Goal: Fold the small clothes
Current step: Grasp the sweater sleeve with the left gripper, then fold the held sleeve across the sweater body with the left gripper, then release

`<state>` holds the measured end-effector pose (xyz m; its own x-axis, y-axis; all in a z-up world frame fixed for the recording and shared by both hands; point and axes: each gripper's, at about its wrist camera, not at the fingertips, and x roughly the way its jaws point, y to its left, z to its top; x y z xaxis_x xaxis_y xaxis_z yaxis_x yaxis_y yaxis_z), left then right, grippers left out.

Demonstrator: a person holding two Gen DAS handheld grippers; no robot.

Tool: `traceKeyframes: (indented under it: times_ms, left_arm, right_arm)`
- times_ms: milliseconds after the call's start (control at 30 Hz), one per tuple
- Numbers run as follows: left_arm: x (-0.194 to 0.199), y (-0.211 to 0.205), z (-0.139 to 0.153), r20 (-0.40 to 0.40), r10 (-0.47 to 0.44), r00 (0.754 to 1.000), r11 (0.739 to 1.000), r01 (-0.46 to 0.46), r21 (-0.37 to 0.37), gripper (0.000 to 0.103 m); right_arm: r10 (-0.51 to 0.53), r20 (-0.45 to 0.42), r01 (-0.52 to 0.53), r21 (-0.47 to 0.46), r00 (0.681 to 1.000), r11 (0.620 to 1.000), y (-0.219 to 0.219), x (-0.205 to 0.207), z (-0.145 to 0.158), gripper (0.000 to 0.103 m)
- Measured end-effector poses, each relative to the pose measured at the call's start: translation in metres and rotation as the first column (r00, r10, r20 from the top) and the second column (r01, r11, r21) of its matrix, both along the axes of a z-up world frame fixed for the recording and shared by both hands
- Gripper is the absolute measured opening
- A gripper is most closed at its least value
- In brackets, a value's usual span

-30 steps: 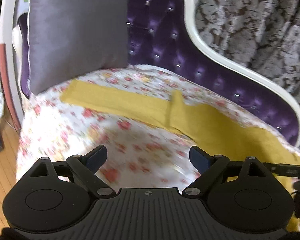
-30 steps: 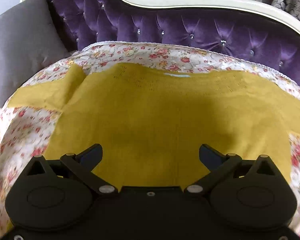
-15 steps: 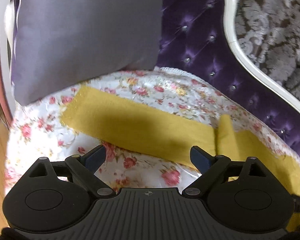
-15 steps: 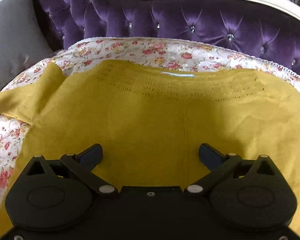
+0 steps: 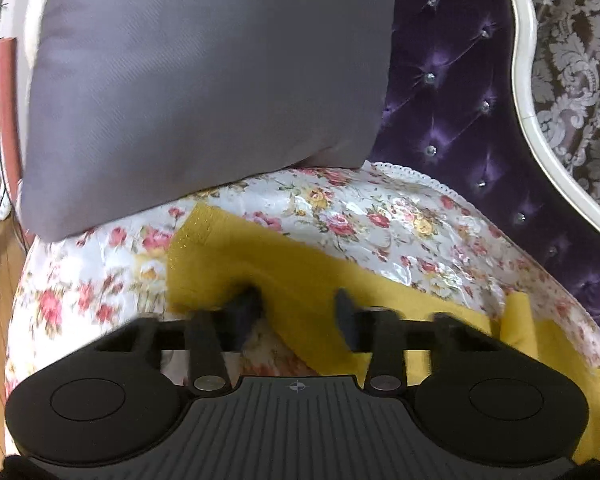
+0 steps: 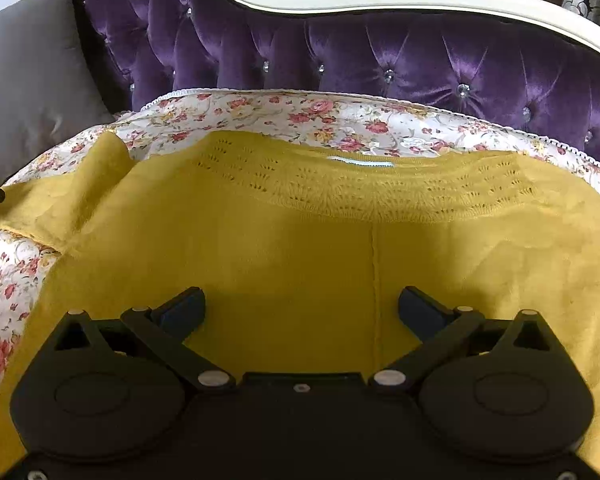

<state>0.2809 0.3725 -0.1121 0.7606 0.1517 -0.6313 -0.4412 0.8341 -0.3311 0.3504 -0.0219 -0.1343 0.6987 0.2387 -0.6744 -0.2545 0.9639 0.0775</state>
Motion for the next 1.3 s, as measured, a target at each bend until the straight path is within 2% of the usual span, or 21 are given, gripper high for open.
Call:
traceKeyframes:
  times_ms: [33,100,233,367,467,600,767,900,1000,1033,1067,1133,1200,1300]
  left_arm:
    - [0.001,0.001,0.001,0.001,0.004,1.000,1.000,-0.004,0.000,0.005]
    - [0.000,0.001,0.011,0.025,0.008,1.000,1.000,-0.009,0.014,0.005]
    - [-0.008,0.000,0.051,0.095,0.024,0.995,0.992,-0.036,0.121,0.005]
    - [-0.015,0.006,0.087,0.114,0.049,0.992,0.970,-0.075,0.230,0.005]
    - [-0.019,0.006,0.111,0.133,0.056,0.990,0.962,-0.089,0.258,0.005]
    - [-0.016,-0.023,0.146,0.166,-0.009,0.986,0.948,-0.044,0.315,0.005]
    - [0.000,-0.092,0.183,0.208,-0.162,0.965,0.929,0.078,0.361,0.006]
    - [0.027,-0.160,0.185,0.211,-0.299,0.931,0.905,0.206,0.371,0.007]
    - [0.047,-0.218,0.173,0.187,-0.416,0.890,0.873,0.334,0.354,0.008]
    - [0.053,-0.233,0.169,0.171,-0.454,0.875,0.859,0.379,0.344,0.016]
    - [0.062,-0.252,0.159,0.144,-0.510,0.848,0.836,0.449,0.316,0.032]
    - [0.070,-0.278,0.144,0.119,-0.586,0.802,0.798,0.545,0.259,0.049]
    - [0.067,-0.297,0.129,0.104,-0.632,0.768,0.767,0.600,0.227,0.053]
    - [0.061,-0.309,0.120,0.083,-0.653,0.753,0.747,0.622,0.233,0.056]
  right_arm:
    - [0.000,0.001,0.000,-0.001,1.000,1.000,0.000,0.000,0.000,0.103]
    - [0.001,0.001,-0.001,0.000,1.000,1.000,0.000,0.000,0.000,0.103]
    - [-0.002,0.007,0.002,0.000,1.000,1.000,0.000,0.000,-0.002,0.103]
    - [-0.006,0.012,0.006,-0.007,1.000,1.000,0.001,-0.001,-0.003,0.103]
    - [-0.006,0.009,0.006,-0.007,1.000,1.000,0.002,-0.001,-0.002,0.103]
    - [-0.008,0.013,0.008,0.000,1.000,1.000,0.001,-0.001,-0.002,0.103]
    - [-0.025,0.053,0.024,0.008,0.998,1.000,-0.001,-0.009,-0.006,0.103]
    - [0.020,0.009,-0.020,0.020,1.000,1.000,-0.007,-0.002,-0.002,0.103]
    - [0.071,-0.026,-0.070,0.030,0.997,0.997,-0.013,0.001,0.002,0.103]
    - [0.081,-0.032,-0.080,0.035,0.996,0.996,-0.015,0.000,0.003,0.103]
    - [0.089,-0.037,-0.087,0.038,0.995,0.995,-0.018,-0.002,0.003,0.103]
    - [0.088,-0.039,-0.087,0.034,0.995,0.996,-0.025,-0.008,0.005,0.102]
    - [0.069,-0.047,-0.067,0.030,0.997,0.997,-0.034,-0.017,0.007,0.102]
    - [0.032,-0.063,-0.030,0.031,0.998,0.999,-0.047,-0.031,0.006,0.102]
